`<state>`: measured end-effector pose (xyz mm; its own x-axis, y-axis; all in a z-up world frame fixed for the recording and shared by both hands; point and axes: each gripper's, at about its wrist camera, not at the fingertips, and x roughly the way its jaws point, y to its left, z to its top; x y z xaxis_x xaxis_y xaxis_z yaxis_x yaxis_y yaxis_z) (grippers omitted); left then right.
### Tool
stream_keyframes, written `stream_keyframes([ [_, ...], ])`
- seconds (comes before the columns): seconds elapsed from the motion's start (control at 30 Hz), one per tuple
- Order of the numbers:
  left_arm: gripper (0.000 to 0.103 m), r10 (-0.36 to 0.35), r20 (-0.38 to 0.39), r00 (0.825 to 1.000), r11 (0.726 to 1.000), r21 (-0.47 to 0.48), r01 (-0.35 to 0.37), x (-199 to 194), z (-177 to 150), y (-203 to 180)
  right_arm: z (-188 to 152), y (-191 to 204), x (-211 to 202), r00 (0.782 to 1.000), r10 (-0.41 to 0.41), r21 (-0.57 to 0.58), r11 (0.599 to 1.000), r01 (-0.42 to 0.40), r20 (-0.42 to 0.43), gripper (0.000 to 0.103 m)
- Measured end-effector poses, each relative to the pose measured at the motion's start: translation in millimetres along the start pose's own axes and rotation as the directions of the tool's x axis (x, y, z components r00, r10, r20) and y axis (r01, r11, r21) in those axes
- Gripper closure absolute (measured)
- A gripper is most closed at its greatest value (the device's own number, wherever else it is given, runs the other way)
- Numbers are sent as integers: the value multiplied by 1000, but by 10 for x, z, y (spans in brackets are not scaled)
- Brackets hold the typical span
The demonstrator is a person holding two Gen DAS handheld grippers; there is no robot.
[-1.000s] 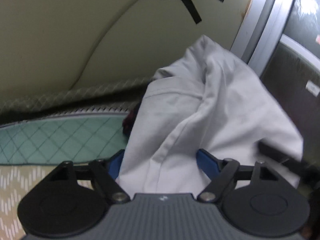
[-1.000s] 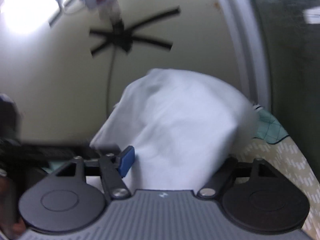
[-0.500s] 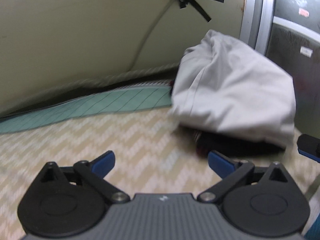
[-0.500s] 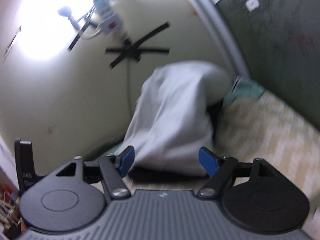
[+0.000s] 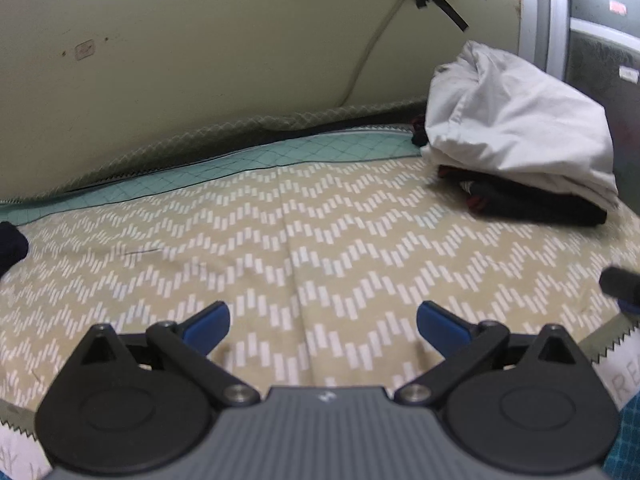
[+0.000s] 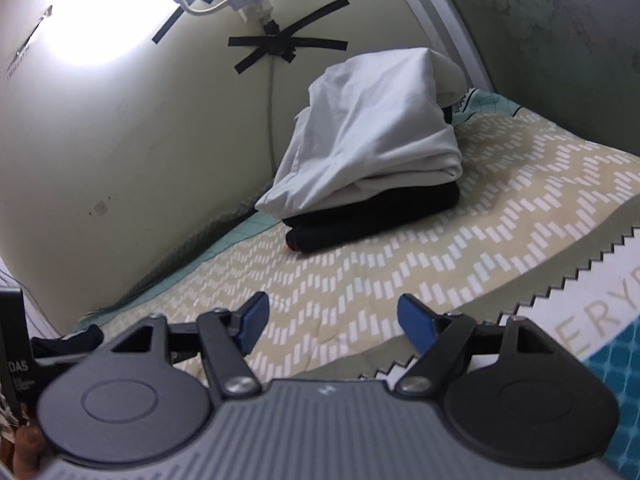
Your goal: Fold small clothes
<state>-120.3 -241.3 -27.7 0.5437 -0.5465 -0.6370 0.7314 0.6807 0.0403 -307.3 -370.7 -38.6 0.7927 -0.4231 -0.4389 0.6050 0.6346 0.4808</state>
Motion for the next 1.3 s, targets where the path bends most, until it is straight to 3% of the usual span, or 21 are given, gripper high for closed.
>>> stream_keyframes([
  [0.37, 0, 28, 81, 996, 1000, 1, -28, -94, -25, 11, -107, 129, 2, 999, -37, -85, 996, 40, 39, 29],
  [0.53, 0, 3, 44, 999, 1000, -10, -2, -56, -12, 48, -110, 147, 20, 999, -29, -100, 994, 32, 33, 29],
  [1.07, 0, -14, 36, 999, 1000, 17, 14, -75, -28, 31, -113, 130, -23, 999, -13, -78, 997, 16, 42, 29],
  [1.3, 0, -23, 76, 997, 999, 49, 19, -131, -43, -28, -118, 131, -35, 999, -11, -74, 997, 14, 46, 29],
])
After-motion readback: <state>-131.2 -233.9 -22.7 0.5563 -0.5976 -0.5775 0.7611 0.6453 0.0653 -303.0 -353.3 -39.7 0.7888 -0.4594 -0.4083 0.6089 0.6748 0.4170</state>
